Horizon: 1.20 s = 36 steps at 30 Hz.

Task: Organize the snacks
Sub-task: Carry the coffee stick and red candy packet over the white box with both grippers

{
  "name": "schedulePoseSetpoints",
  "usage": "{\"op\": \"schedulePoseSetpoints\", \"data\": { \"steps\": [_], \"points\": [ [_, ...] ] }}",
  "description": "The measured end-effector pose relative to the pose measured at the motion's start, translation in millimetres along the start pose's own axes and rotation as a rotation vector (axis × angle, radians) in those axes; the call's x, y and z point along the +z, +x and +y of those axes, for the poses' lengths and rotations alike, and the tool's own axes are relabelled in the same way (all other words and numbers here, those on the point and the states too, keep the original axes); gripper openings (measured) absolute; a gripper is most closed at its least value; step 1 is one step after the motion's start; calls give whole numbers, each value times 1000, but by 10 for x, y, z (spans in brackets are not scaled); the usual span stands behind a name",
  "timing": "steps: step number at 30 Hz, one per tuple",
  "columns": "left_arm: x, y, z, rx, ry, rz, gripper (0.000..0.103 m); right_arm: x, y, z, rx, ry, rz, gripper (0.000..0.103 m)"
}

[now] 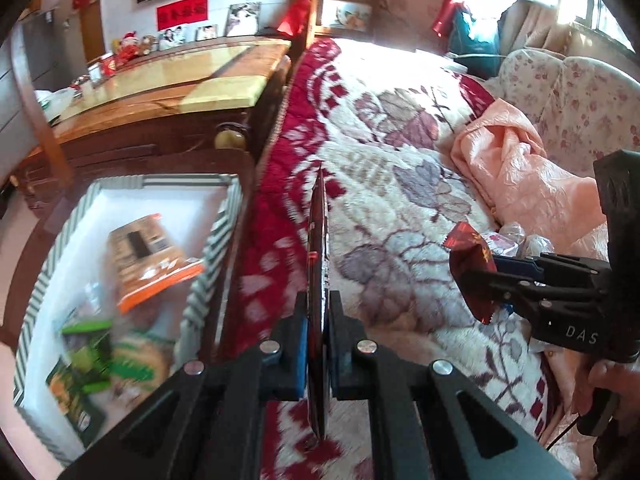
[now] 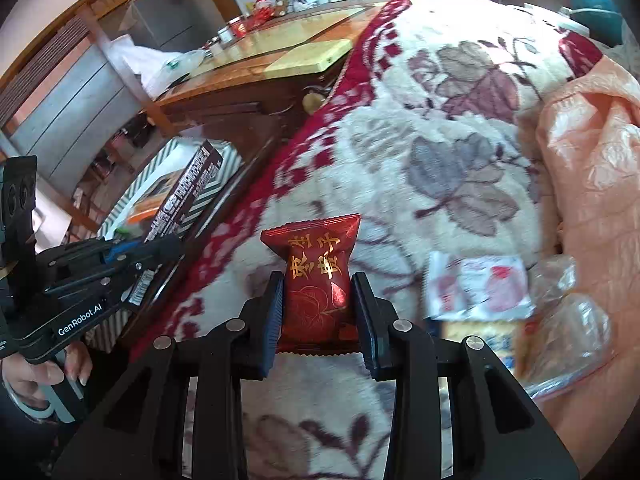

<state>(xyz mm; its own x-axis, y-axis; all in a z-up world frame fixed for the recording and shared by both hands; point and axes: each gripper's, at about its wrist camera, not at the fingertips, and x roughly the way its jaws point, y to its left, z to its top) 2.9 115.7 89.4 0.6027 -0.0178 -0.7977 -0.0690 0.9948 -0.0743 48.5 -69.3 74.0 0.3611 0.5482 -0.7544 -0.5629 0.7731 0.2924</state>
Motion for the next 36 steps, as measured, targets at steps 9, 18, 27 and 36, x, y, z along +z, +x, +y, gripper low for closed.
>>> {"op": "schedulePoseSetpoints", "data": {
  "steps": [9,18,27,36],
  "points": [
    [-198,-202,210,73,-37,-28,9,-78,7,353,13,-54,23,33],
    [-291,-350,473,125,-93,-53,9,-69,76,659,32,-110,47,33],
    [-358,-395,815,166,-176,-54,10,8,192,963,56,-170,73,33],
    [-457,-395,1141,196,-268,-45,10,103,370,1313,80,-240,104,33]
  ]
}}
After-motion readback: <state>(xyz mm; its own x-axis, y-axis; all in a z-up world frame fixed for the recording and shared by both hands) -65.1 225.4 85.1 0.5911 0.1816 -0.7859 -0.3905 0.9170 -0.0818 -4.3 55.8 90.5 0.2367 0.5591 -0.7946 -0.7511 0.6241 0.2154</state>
